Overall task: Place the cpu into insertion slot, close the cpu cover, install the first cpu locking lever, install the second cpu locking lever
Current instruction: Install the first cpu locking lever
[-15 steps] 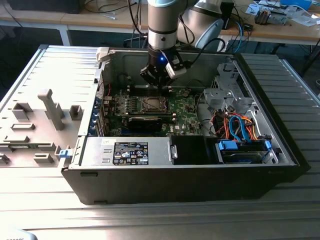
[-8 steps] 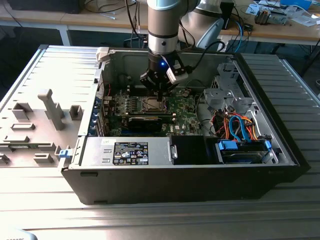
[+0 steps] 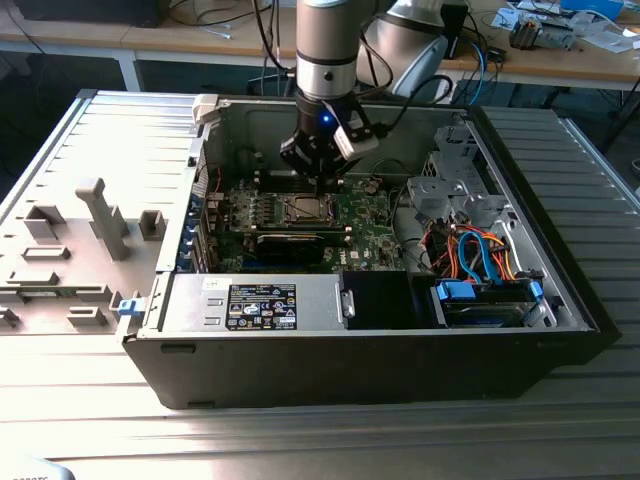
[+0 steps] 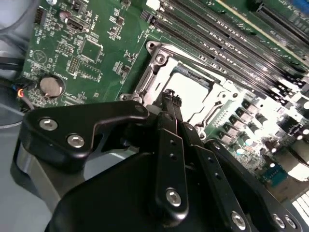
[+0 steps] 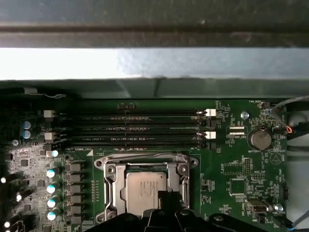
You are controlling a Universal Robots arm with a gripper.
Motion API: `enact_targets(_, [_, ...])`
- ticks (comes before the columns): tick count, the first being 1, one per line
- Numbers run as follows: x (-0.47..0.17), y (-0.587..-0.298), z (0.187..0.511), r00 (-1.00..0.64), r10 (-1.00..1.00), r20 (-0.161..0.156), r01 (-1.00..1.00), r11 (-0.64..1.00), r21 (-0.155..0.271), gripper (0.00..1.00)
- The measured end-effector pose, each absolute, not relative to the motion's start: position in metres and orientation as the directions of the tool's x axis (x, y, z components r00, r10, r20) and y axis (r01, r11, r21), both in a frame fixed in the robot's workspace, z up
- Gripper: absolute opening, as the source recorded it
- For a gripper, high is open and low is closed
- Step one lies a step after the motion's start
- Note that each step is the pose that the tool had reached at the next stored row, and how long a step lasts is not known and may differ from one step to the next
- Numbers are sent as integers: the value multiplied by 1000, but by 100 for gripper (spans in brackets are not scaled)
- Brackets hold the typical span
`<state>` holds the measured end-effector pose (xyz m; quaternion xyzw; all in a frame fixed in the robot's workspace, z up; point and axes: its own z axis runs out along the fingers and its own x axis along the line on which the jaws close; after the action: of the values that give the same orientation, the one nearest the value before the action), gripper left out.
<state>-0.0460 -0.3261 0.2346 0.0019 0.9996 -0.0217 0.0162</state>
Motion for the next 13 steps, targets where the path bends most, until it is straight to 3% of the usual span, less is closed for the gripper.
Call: enact_targets(13, [-46,-326,247,-999,3,-32,5,999,-43,11])
